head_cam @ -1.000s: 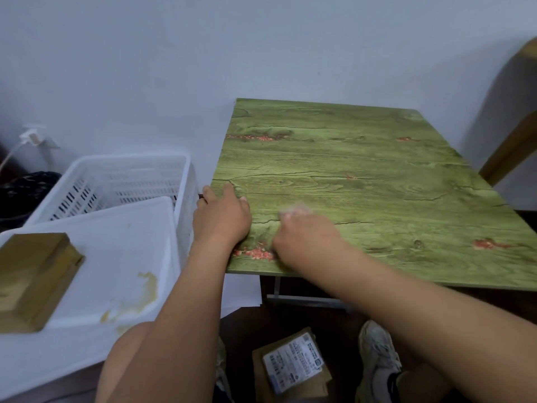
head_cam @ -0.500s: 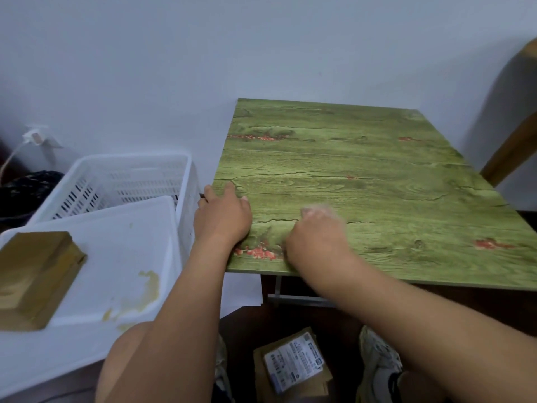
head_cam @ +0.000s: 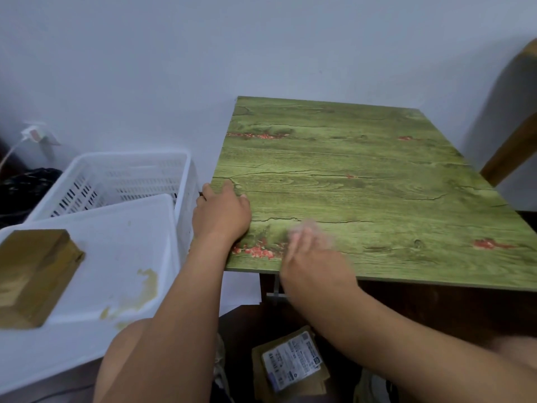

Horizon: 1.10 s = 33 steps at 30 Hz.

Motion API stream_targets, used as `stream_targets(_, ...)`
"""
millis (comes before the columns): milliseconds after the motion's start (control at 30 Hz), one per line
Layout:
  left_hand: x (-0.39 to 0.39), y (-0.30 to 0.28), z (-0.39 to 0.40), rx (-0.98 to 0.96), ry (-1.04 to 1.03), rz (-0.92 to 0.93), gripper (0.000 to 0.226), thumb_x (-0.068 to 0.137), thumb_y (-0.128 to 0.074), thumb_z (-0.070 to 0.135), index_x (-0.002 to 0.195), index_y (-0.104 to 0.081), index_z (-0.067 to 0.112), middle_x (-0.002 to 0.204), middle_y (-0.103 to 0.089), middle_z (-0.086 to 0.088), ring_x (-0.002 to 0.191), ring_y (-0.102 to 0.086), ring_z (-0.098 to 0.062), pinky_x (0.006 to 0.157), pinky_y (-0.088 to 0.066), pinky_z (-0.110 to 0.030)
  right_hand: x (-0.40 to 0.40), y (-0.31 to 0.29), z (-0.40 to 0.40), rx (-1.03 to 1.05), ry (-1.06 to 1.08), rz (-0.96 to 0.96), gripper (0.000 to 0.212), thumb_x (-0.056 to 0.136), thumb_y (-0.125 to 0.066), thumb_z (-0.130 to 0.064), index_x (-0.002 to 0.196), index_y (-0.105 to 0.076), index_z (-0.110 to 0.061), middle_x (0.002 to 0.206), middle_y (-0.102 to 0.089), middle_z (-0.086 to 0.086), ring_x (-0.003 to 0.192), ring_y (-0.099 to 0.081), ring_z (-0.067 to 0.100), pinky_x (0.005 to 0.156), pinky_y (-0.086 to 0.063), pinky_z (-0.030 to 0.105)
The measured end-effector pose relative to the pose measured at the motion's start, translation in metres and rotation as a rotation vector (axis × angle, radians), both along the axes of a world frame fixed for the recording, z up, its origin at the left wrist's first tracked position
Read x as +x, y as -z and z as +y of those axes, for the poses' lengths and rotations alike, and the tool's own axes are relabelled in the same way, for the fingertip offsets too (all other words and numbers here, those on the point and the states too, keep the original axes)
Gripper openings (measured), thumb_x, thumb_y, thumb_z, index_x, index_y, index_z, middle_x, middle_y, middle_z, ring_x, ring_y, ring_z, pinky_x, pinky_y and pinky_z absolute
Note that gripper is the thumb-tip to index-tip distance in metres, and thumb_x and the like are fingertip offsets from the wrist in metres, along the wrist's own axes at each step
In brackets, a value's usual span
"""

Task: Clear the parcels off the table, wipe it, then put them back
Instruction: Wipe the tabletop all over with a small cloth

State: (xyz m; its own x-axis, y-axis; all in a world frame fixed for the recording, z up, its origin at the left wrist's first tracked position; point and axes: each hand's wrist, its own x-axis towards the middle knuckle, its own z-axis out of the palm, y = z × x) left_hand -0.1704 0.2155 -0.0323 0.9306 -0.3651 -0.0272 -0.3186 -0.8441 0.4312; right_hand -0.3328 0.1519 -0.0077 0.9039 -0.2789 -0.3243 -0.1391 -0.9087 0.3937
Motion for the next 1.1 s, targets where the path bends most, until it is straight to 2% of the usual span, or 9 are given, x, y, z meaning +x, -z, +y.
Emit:
stream_targets(133,0.000,0.000,-0.001,-0.002,-0.011,-0.012,0.049,0.099,-0.035,0.038,0.144,-0.035,0.019,0.152,-0.025,-0.020,0.133,-0.032,-0.039,0.103,-0.034,-0.047,0.020,-0.004,-0.022,0.195,-0.130,-0.186,0.054,0.104,-0.023,-0.012,0.154,-0.004,-0.004,0.161,-0.007,0.020,0.146,-0.020,0.036,0.095,-0.046,0.049)
stream_targets(300,-0.002,-0.001,0.002,-0.009,0.001,-0.007,0.049,0.100,-0.035,0.039,0.145,-0.033,0.020,0.153,-0.023,-0.019,0.134,-0.032,-0.037,0.103,-0.034,-0.045,0.011,-0.006,-0.054,0.121,0.096,-0.213,0.048,0.102,-0.025,-0.009,0.149,-0.019,-0.003,0.149,-0.035,0.022,0.129,-0.047,0.032,0.077,-0.048,0.040)
stream_targets(433,-0.001,-0.001,0.000,-0.002,-0.014,-0.015,0.049,0.100,-0.035,0.039,0.145,-0.034,0.019,0.153,-0.023,-0.020,0.134,-0.032,-0.038,0.102,-0.034,-0.046,-0.019,-0.008,-0.009,0.042,0.011,-0.065,0.053,0.104,-0.021,-0.009,0.149,0.001,0.010,0.154,-0.009,0.037,0.142,-0.021,0.048,0.111,-0.030,0.052)
stream_targets(533,-0.001,0.000,-0.001,0.000,-0.020,-0.020,0.048,0.099,-0.036,0.038,0.143,-0.037,0.017,0.151,-0.025,-0.021,0.131,-0.035,-0.039,0.100,-0.036,-0.046,-0.010,-0.006,-0.010,0.220,-0.149,-0.115,0.056,0.103,-0.024,-0.010,0.153,0.001,-0.002,0.160,-0.002,0.023,0.148,-0.010,0.037,0.108,-0.035,0.050)
stream_targets(667,0.000,0.000,0.000,0.003,-0.013,-0.020,0.050,0.099,-0.036,0.040,0.145,-0.035,0.020,0.149,-0.028,-0.020,0.131,-0.036,-0.039,0.100,-0.036,-0.047,0.008,-0.003,-0.055,0.353,-0.067,-0.219,0.062,0.099,-0.034,-0.007,0.154,-0.011,-0.023,0.163,-0.012,0.003,0.143,-0.030,0.026,0.098,-0.047,0.043)
stream_targets(767,0.002,0.002,0.000,0.013,-0.009,-0.026,0.052,0.099,-0.035,0.041,0.147,-0.032,0.021,0.152,-0.024,-0.020,0.133,-0.034,-0.039,0.102,-0.036,-0.048,-0.007,-0.009,-0.052,0.174,0.109,-0.165,0.053,0.101,-0.026,-0.009,0.152,-0.011,-0.005,0.155,-0.025,0.018,0.133,-0.041,0.031,0.090,-0.048,0.043)
stream_targets(867,0.003,0.004,-0.001,0.019,-0.027,-0.035,0.053,0.099,-0.035,0.041,0.149,-0.031,0.021,0.153,-0.024,-0.020,0.134,-0.033,-0.039,0.102,-0.035,-0.048,-0.026,-0.016,-0.012,0.134,-0.014,0.016,0.055,0.105,-0.024,-0.012,0.150,0.001,0.006,0.157,-0.009,0.030,0.144,-0.021,0.041,0.110,-0.032,0.049)
stream_targets(1000,0.003,0.004,-0.003,0.010,-0.036,-0.050,0.053,0.099,-0.037,0.040,0.148,-0.032,0.021,0.150,-0.027,-0.020,0.132,-0.035,-0.040,0.101,-0.036,-0.048,-0.009,-0.007,-0.025,0.380,-0.155,-0.139,0.061,0.101,-0.030,-0.009,0.155,-0.001,-0.011,0.163,-0.001,0.011,0.149,-0.009,0.027,0.109,-0.035,0.047)
stream_targets(1100,0.001,0.005,-0.001,0.013,-0.023,-0.052,0.053,0.099,-0.036,0.041,0.148,-0.032,0.021,0.151,-0.026,-0.019,0.132,-0.035,-0.039,0.100,-0.037,-0.048,-0.008,-0.002,-0.050,0.363,-0.009,-0.237,0.061,0.101,-0.028,-0.006,0.155,-0.001,-0.012,0.163,-0.004,0.011,0.149,-0.012,0.026,0.104,-0.042,0.043)
